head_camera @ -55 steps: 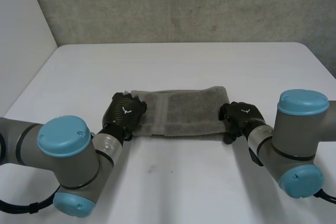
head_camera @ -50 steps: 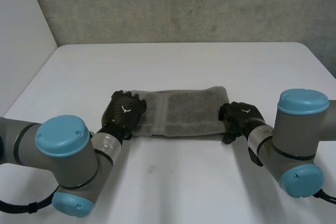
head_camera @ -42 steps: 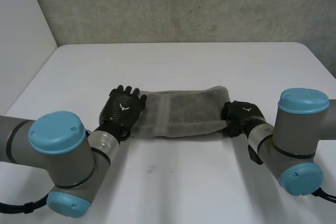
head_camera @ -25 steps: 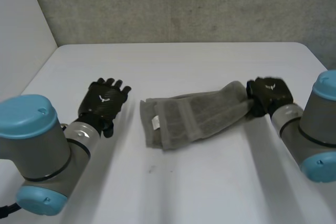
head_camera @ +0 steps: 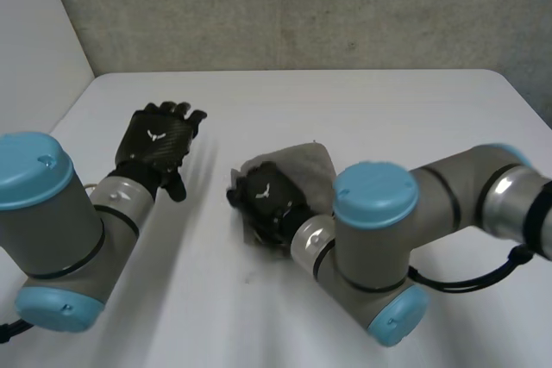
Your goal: Fold the towel.
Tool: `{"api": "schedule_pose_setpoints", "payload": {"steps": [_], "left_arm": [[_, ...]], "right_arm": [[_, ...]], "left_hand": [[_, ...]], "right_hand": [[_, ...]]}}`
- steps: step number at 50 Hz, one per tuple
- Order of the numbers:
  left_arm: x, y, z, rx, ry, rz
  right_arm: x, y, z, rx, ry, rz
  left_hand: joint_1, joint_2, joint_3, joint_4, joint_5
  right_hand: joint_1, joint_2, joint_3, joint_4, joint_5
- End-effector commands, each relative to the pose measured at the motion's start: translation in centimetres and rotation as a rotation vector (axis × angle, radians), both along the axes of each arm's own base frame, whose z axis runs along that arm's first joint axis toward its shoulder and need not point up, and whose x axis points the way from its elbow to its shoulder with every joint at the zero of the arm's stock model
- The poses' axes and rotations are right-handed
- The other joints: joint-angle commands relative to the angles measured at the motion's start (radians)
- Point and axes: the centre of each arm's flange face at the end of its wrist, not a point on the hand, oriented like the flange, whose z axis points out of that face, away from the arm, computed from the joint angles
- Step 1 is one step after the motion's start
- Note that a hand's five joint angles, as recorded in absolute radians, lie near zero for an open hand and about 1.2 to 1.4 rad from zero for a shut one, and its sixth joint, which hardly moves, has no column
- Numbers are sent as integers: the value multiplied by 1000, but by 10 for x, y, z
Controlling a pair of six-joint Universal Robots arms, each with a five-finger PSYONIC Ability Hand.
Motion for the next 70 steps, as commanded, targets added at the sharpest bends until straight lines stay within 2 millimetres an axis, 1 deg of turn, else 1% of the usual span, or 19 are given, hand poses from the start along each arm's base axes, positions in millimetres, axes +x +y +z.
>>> {"api": "schedule_pose_setpoints", "payload": {"steps": [1, 12, 17, 19, 27, 34, 41, 43, 47, 48, 49, 50, 51, 54, 56, 57, 59, 67, 70], "left_arm": [[-11, -8, 17, -18, 94, -12], [-60, 3, 21, 71, 240, -132], [-85, 15, 5, 187, 281, -182], [-94, 16, -14, 272, 289, -181], [-91, 14, -56, 407, 247, -128], [-75, 11, -70, 438, 209, -63], [-68, 11, -71, 414, 143, -52], [-70, 12, -63, 369, 106, -72], [-71, 14, -45, 315, 101, -86], [-71, 15, -31, 285, 118, -91], [-71, 15, -31, 284, 118, -91], [-71, 15, -13, 248, 143, -92], [-70, 17, 3, 215, 165, -97], [-67, 19, 24, 169, 194, -101], [-56, 24, 68, 89, 249, -93], [-56, 24, 68, 89, 249, -93], [-39, 24, 98, 43, 273, -63], [2, 28, 145, -2, 294, 14], [4, 32, 146, 12, 287, 13]], "right_arm": [[-47, -51, 60, 128, -249, -254], [-95, -68, 62, 352, -269, -432], [-106, -82, 62, 359, -272, -473], [-105, -86, 59, 361, -272, -472], [-88, -98, 20, 442, -226, -406], [-75, -99, -16, 490, -171, -373], [-71, -102, -22, 461, -144, -368], [-71, -103, -18, 447, -146, -367], [-70, -103, 18, 370, -194, -363], [-70, -103, 18, 369, -195, -363], [-72, -102, 35, 335, -217, -371], [-75, -102, 52, 295, -240, -386], [-75, -102, 53, 295, -240, -386], [-93, -96, 107, 168, -317, -465], [-98, -94, 121, 136, -339, -485], [-98, -94, 121, 136, -339, -485], [-115, -92, 147, 71, -382, -539], [-156, -81, 185, -23, -436, -616], [-162, -74, 188, -35, -443, -626]], "left_hand": [[26, 33, 34, 33, 7], [41, 48, 49, 48, 22], [44, 51, 52, 51, 25], [41, 48, 49, 48, 22], [41, 48, 49, 48, 22], [38, 45, 46, 45, 19], [38, 45, 46, 45, 19], [35, 42, 43, 42, 16], [35, 42, 43, 42, 16], [35, 42, 43, 42, 16], [35, 42, 43, 42, 16], [32, 39, 40, 39, 13], [32, 39, 40, 39, 13], [35, 42, 43, 42, 16], [32, 39, 40, 39, 13], [32, 39, 40, 39, 13], [26, 34, 34, 34, 7], [9, 16, 16, 16, -10], [-3, 4, 5, 4, -22]], "right_hand": [[-329, -446, -491, -478, -498], [-329, -446, -491, -478, -498], [-329, -446, -491, -478, -498], [-329, -446, -491, -478, -498], [-329, -446, -491, -478, -498], [-329, -446, -491, -478, -498], [-329, -446, -491, -478, -498], [-329, -446, -491, -478, -498], [-329, -446, -491, -478, -498], [-329, -446, -491, -478, -498], [-329, -446, -491, -478, -498], [-329, -446, -491, -478, -498], [-329, -446, -491, -478, -498], [-329, -446, -491, -478, -498], [-329, -446, -491, -478, -498], [-329, -446, -491, -478, -498], [-329, -446, -491, -478, -498], [-329, -446, -491, -478, -498], [-329, -446, -491, -478, -498]]}}
